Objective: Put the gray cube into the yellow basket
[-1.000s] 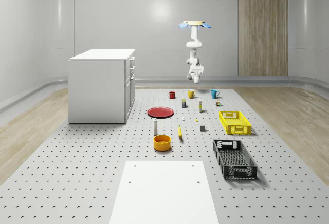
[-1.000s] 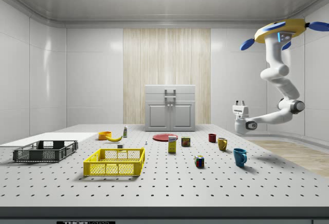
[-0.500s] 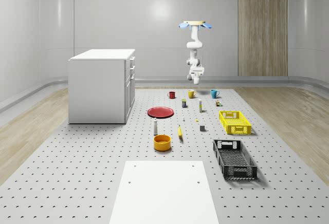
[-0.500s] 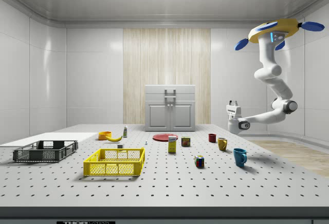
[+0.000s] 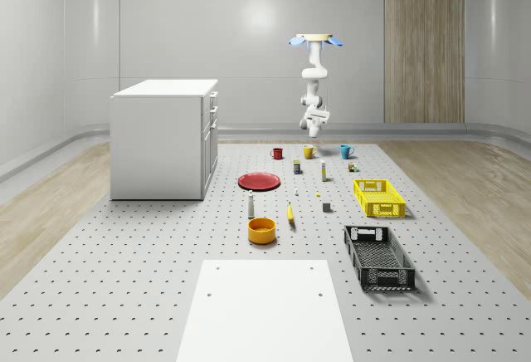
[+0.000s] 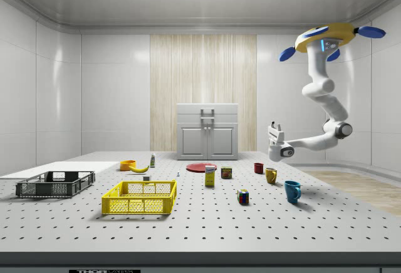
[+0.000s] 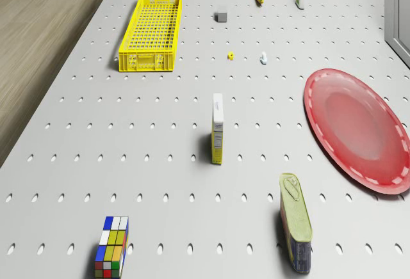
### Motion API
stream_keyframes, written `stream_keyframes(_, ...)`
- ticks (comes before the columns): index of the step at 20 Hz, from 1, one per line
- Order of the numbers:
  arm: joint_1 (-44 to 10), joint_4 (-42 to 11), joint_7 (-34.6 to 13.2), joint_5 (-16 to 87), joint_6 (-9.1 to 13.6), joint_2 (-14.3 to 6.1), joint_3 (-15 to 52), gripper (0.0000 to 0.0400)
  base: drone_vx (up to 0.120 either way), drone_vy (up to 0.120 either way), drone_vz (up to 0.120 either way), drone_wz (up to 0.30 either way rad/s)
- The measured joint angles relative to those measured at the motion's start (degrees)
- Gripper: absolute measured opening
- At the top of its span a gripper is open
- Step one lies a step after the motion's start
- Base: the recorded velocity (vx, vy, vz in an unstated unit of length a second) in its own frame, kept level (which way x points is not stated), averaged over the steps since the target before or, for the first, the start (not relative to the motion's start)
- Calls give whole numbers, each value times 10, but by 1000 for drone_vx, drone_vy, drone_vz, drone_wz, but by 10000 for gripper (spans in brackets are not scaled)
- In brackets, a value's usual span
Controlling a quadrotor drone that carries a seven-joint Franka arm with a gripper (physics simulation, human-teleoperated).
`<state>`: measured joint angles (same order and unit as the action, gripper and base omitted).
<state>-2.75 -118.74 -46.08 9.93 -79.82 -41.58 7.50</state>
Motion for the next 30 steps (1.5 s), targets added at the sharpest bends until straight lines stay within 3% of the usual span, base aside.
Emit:
stream_keyframes(7,-48,-58,-33,212,-10,-15,146,400,120,0,0,0)
stream_keyframes(10,-89,-135,-68,376,-18,-32,250,400,120,0,0,0)
stream_keyframes(13,-149,-244,-126,570,-18,-56,359,400,120,0,-120,0)
stream_keyframes(17,-262,-375,-227,804,16,-88,477,400,120,0,-120,0)
stream_keyframes(20,-354,-428,-296,918,56,-111,538,400,120,0,-120,0)
stream_keyframes(25,-466,-462,-371,1007,108,-143,596,400,120,0,-120,0)
stream_keyframes(30,-524,-470,-409,1033,128,-168,624,400,120,0,-120,0)
